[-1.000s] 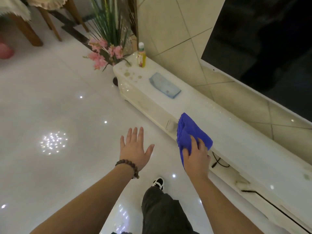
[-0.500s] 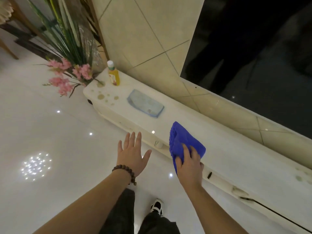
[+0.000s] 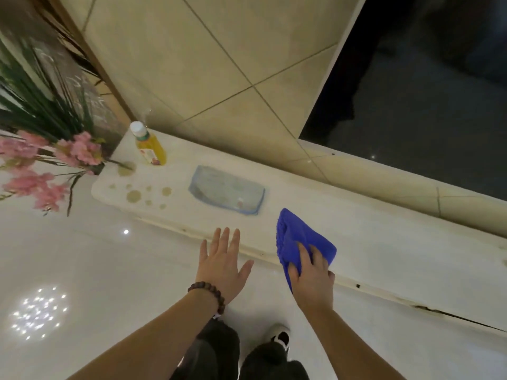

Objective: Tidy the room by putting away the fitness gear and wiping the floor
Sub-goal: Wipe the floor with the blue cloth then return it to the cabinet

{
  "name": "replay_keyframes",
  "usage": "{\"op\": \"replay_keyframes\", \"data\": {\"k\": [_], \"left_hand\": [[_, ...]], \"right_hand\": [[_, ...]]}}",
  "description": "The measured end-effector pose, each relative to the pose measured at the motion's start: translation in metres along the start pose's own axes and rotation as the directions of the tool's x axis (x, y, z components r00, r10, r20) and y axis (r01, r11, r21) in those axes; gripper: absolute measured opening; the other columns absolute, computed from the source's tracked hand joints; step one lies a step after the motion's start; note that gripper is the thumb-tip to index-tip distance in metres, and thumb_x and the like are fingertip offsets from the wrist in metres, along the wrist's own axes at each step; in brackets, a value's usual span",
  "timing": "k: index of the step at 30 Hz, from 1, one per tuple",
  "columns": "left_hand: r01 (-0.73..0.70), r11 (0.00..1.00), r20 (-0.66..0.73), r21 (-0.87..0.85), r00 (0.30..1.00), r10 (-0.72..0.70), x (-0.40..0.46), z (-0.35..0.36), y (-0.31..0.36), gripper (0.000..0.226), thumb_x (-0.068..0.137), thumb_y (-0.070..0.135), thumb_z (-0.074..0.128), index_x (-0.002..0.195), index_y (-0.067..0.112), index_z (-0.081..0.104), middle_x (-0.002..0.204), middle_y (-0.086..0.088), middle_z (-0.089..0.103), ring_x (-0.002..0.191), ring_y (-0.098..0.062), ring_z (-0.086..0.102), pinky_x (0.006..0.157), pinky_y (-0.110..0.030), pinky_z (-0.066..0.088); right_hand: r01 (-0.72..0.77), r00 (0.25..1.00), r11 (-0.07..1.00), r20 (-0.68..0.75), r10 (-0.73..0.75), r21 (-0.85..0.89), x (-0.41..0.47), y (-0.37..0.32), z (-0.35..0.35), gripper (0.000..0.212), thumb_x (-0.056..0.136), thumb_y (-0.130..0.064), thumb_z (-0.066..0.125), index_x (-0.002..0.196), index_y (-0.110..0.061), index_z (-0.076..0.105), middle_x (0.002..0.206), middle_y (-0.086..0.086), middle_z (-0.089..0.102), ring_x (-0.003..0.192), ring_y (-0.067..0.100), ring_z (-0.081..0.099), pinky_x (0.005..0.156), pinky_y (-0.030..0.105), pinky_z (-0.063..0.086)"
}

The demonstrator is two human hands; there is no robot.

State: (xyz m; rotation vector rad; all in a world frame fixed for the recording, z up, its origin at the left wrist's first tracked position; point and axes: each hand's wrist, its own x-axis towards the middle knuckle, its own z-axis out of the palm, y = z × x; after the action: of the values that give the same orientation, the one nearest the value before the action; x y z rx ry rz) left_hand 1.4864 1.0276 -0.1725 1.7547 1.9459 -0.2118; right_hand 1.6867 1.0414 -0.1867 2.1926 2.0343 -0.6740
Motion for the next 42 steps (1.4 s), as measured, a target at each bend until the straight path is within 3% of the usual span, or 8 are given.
{"op": "replay_keyframes", "data": {"k": [11, 15, 19, 24, 28, 33, 37, 42], "left_hand": [[-0.053, 0.998, 0.021, 0.028, 0.998, 0.052, 0.163, 0.110, -0.007, 0.072, 0.097, 0.057, 0.023, 0.153, 0.020, -0.002, 0.162, -0.005, -0.003, 0.148, -0.022, -0.008, 0.120, -0.045, -0.001], [-0.055, 0.998, 0.036, 0.032, 0.998, 0.054, 0.188, 0.153, -0.005, 0.073, 0.096, 0.058, 0.020, 0.153, 0.021, -0.004, 0.162, -0.004, -0.005, 0.148, -0.021, -0.010, 0.120, -0.045, -0.002], [-0.062, 0.997, 0.014, 0.036, 0.998, 0.062, 0.197, 0.169, 0.000, 0.090, 0.076, 0.067, -0.008, 0.153, 0.020, -0.005, 0.162, -0.004, -0.003, 0.148, -0.022, -0.009, 0.118, -0.044, -0.004], [-0.078, 0.997, -0.037, -0.012, 0.996, 0.077, 0.205, 0.173, 0.007, 0.092, 0.075, 0.066, -0.007, 0.154, 0.020, 0.000, 0.162, -0.006, 0.002, 0.148, -0.023, -0.005, 0.117, -0.044, -0.002], [-0.070, 0.998, -0.040, -0.009, 0.997, 0.070, 0.207, 0.172, 0.007, 0.090, 0.076, 0.065, -0.007, 0.153, 0.020, 0.000, 0.162, -0.005, 0.001, 0.148, -0.021, -0.007, 0.118, -0.044, -0.002], [-0.096, 0.994, -0.056, -0.043, 0.994, 0.094, 0.207, 0.171, 0.007, 0.088, 0.078, 0.063, -0.006, 0.154, 0.020, 0.002, 0.162, -0.002, 0.001, 0.148, -0.019, -0.008, 0.118, -0.043, -0.002], [-0.157, 0.980, -0.103, -0.119, 0.984, 0.145, 0.208, 0.167, 0.017, 0.073, 0.090, 0.055, 0.008, 0.153, 0.020, 0.011, 0.161, 0.000, 0.005, 0.148, -0.016, -0.005, 0.118, -0.040, -0.002], [-0.270, 0.958, -0.027, -0.096, 0.963, 0.269, 0.221, 0.170, 0.045, 0.060, 0.102, 0.037, 0.029, 0.154, 0.023, 0.003, 0.161, 0.006, -0.005, 0.147, -0.013, -0.011, 0.120, -0.040, -0.003]], "right_hand": [[0.096, 0.993, 0.986, -0.048, -0.103, -0.138, 0.202, 0.040, 0.105, 0.057, 0.097, -0.040, 0.042, 0.149, -0.025, 0.024, 0.151, 0.013, 0.027, 0.135, 0.033, 0.029, 0.105, 0.051, 0.030], [0.175, 0.984, 0.953, 0.087, -0.158, -0.249, 0.232, 0.067, 0.157, 0.075, 0.092, -0.066, 0.026, 0.151, -0.033, -0.005, 0.160, 0.008, -0.010, 0.146, 0.028, -0.009, 0.116, 0.056, -0.003], [0.183, 0.977, 0.958, -0.067, -0.202, -0.221, 0.225, 0.075, 0.182, 0.085, 0.084, -0.078, 0.012, 0.151, -0.031, -0.007, 0.159, 0.006, -0.013, 0.146, 0.027, -0.014, 0.116, 0.055, -0.005], [0.102, 0.995, 0.959, 0.047, -0.093, -0.264, 0.226, 0.059, 0.184, 0.098, 0.072, -0.086, -0.003, 0.148, -0.027, -0.019, 0.157, 0.011, -0.022, 0.143, 0.032, -0.022, 0.114, 0.058, -0.011], [0.132, 0.984, 0.964, -0.088, -0.156, -0.229, 0.222, 0.049, 0.177, 0.086, 0.083, -0.077, 0.013, 0.151, -0.026, 0.016, 0.159, 0.011, 0.009, 0.146, 0.031, 0.008, 0.116, 0.054, 0.000], [0.136, 0.983, 0.988, -0.112, -0.143, -0.075, 0.221, 0.046, 0.182, 0.051, 0.097, -0.049, 0.029, 0.144, -0.030, 0.039, 0.153, 0.007, 0.029, 0.140, 0.029, 0.024, 0.117, 0.052, 0.008], [0.042, 0.996, 0.919, -0.087, -0.008, 0.392, 0.226, 0.049, 0.170, 0.037, 0.100, -0.031, 0.039, 0.127, -0.016, 0.059, 0.149, -0.001, 0.035, 0.135, 0.021, 0.027, 0.117, 0.040, 0.016], [-0.061, 0.996, 0.717, 0.000, 0.084, 0.694, 0.222, 0.056, 0.145, 0.031, 0.100, -0.025, 0.041, 0.125, -0.015, 0.056, 0.121, -0.009, 0.051, 0.108, 0.007, 0.049, 0.082, 0.008, 0.035]]}}
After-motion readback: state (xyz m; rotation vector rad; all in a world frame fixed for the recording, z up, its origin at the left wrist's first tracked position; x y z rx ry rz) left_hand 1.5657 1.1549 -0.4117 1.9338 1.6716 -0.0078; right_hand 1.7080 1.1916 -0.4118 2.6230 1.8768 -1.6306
